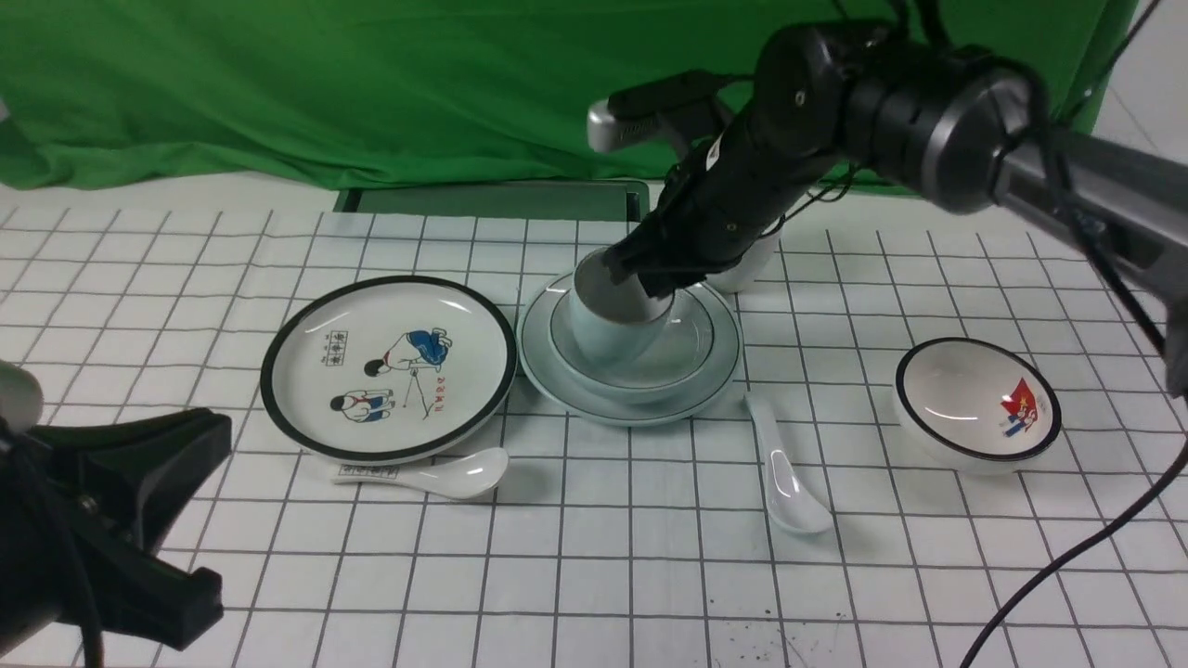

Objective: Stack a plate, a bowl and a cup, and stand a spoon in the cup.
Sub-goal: Use the right arm to put the blue teacup into the blue rice bowl in the middle

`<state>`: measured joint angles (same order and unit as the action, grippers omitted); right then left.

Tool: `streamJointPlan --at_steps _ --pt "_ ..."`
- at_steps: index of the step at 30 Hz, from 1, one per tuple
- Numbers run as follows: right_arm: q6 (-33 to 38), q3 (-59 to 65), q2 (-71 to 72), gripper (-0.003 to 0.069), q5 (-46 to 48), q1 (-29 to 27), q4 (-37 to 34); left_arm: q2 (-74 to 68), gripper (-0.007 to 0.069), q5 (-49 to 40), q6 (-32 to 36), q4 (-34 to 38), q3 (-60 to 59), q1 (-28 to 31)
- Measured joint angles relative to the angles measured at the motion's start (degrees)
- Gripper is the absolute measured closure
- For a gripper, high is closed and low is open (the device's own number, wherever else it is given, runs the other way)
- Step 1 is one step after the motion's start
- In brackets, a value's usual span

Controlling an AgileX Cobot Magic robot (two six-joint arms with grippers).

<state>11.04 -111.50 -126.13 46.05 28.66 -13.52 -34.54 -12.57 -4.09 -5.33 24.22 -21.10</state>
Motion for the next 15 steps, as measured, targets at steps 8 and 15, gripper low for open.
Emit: streamJointPlan --at_steps 8,15 --pt "-1.01 -2.39 -1.55 0.0422 1.85 -0.20 4.12 0.00 0.0659 -1.96 -0.07 0.81 0.11 0.00" --pt "-0.67 -6.94 -0.45 0.0281 6.13 -0.20 6.14 0.00 0.0659 -2.62 -0.07 0.81 0.53 0.00"
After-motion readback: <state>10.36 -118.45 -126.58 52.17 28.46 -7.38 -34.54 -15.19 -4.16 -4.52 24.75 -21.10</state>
